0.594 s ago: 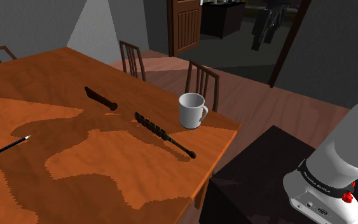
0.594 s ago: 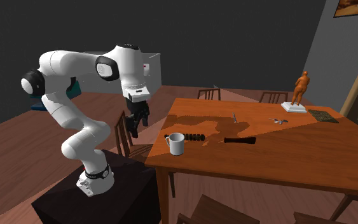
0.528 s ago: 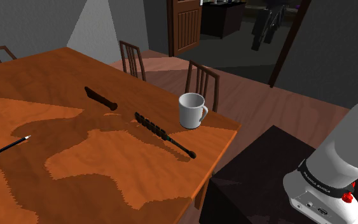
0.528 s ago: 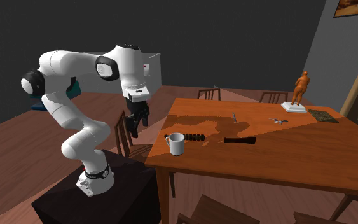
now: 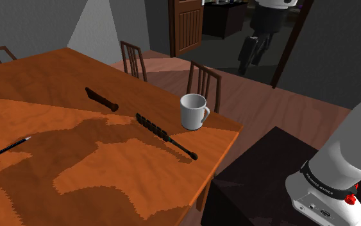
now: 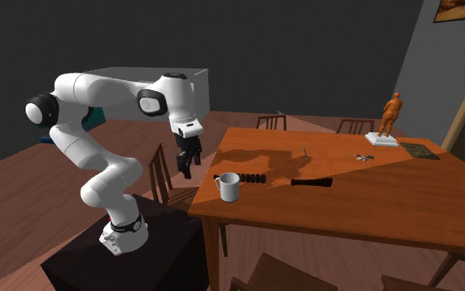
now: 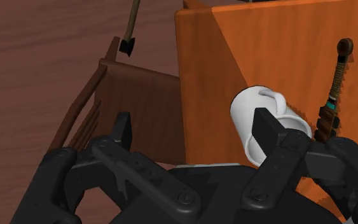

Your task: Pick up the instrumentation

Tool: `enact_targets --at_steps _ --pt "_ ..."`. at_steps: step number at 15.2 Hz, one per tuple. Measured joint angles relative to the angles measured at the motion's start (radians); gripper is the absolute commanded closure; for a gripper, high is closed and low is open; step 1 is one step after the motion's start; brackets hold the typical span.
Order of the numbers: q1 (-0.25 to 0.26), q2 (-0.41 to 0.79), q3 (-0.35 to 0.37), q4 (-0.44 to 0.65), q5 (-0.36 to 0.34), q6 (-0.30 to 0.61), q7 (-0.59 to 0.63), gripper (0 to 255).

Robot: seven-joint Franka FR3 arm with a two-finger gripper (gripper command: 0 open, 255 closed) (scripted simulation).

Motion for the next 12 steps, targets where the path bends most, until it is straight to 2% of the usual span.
enact_targets --at_steps 8,12 --pt "0.091 -0.017 0.187 -0.147 0.122 0.221 0.145 0" --pt "0.125 0.036 0.302 -0.174 0.175 0.349 0.228 0"
